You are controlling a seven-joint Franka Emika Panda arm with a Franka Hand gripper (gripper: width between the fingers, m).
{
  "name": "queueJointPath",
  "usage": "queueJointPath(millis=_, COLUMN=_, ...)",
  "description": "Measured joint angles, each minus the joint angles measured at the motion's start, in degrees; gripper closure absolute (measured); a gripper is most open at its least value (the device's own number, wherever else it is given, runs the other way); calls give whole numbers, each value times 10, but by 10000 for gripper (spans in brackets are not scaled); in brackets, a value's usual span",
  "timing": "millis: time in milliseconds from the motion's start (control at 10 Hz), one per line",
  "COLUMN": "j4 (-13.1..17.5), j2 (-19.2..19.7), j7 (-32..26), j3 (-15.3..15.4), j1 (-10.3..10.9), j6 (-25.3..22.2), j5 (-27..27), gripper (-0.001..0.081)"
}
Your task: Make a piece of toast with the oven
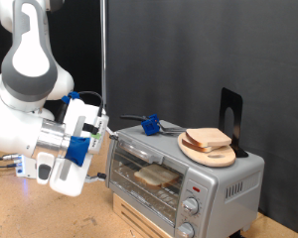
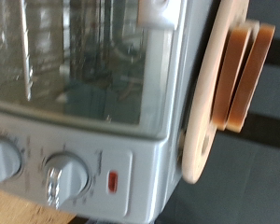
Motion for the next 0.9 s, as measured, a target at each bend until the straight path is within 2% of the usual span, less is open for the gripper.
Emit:
queueJointPath(millis=200, j4=24, j2=14, j7=8, j3=-2, j1=-6, j6=-57, j5=-30, gripper=-2)
queueJointPath(millis=300, j4=53, j2=36, j7=9, j3=-2, j1=-7, j6=-83, j5=-36, gripper=-2)
queueJointPath(millis=500, j4=115, j2=88, j7=19, j3=1, j1=-6, j6=-104, j5=-38, gripper=-2)
queueJointPath(millis=600, j4=142, j2=111, j7=24, j3=3, j1=-4, j6=-104, j5=-39, gripper=-2)
queueJointPath(millis=900, j4=199, j2=163, j7=38, j3=9, j1=12, j6=-32, j5=-35, gripper=-2)
